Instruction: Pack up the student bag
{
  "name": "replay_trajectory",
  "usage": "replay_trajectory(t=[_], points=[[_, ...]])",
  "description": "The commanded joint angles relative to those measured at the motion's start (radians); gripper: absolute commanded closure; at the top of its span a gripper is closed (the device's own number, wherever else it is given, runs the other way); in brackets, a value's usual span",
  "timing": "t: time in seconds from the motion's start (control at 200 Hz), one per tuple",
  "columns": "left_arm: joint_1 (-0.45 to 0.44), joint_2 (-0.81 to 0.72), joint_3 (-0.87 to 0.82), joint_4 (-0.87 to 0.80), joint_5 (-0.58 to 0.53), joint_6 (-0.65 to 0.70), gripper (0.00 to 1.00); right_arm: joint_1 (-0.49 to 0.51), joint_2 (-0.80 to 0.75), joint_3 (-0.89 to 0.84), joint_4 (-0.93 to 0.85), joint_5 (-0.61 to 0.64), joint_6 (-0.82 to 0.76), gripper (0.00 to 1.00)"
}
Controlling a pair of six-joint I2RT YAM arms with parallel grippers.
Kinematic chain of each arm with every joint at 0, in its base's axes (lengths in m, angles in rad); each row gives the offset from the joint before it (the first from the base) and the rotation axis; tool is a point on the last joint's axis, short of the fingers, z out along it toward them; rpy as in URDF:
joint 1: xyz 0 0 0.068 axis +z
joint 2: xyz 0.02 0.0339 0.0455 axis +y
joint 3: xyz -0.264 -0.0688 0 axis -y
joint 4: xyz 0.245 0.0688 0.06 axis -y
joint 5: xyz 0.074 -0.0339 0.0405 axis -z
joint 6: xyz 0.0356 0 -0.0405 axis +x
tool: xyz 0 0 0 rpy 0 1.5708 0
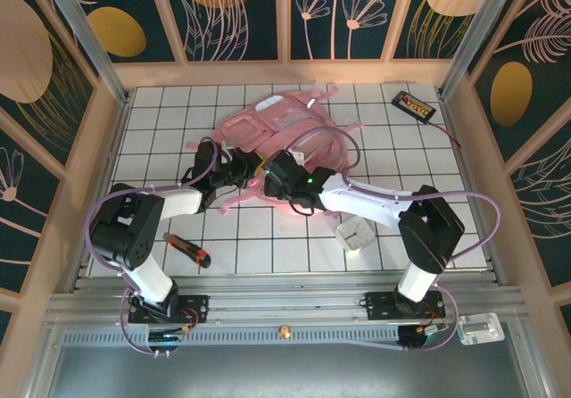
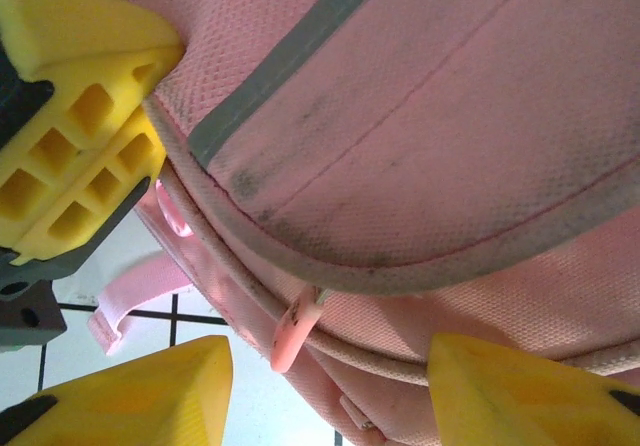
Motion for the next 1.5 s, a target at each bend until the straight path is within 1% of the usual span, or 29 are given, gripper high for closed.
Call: replay_trajectory(t=[0.0,0.07,0.315,0.545,0.645,0.751,0.811,0.936,0.991,1.136,1.256,1.361,1.496], points=[[-0.012,-0.044,-0.004,0.126,0.040,-0.031,1.00,0.001,0.020,0.031,-0.024,0.061,0.024,0.48],[-0.012,-0.043,-0.007,0.131,0.042,-0.034,1.00,-0.001,0.027,0.029,-0.002,0.054,0.022,0.49],[-0.012,-0.045,-0.005,0.138,0.046,-0.037,1.00,-0.004,0.091,0.092,-0.002,0.029,0.005,0.61],[-0.012,-0.036,0.004,0.119,0.045,-0.017,1.00,-0.005,0.088,0.086,-0.026,0.038,0.004,0.86],[-0.011,-0.023,0.011,0.110,0.050,-0.002,1.00,-0.005,0.068,0.079,-0.056,0.049,0.002,1.00],[-0.006,-0.010,0.020,0.101,0.062,0.013,1.00,-0.012,0.041,0.057,-0.075,0.052,-0.011,1.00],[0.002,-0.007,0.043,0.045,0.066,0.054,1.00,-0.017,0.022,0.041,-0.085,0.050,-0.026,1.00],[0.031,-0.021,0.120,-0.197,0.044,0.254,1.00,-0.035,-0.012,0.016,-0.115,0.029,-0.077,1.00],[0.049,-0.029,0.134,-0.264,0.026,0.316,1.00,-0.048,-0.028,0.005,-0.128,0.024,-0.102,1.00],[0.097,-0.039,0.128,-0.302,0.045,0.355,1.00,-0.115,-0.080,-0.047,-0.113,-0.042,-0.166,1.00],[0.106,-0.036,0.147,-0.344,0.045,0.400,1.00,-0.172,-0.101,-0.066,-0.090,-0.123,-0.238,1.00],[0.113,-0.029,0.170,-0.380,0.036,0.434,1.00,-0.201,-0.099,-0.067,-0.078,-0.157,-0.319,1.00],[0.126,-0.010,0.210,-0.443,0.028,0.489,1.00,-0.216,-0.093,-0.068,-0.034,-0.243,-0.402,1.00]])
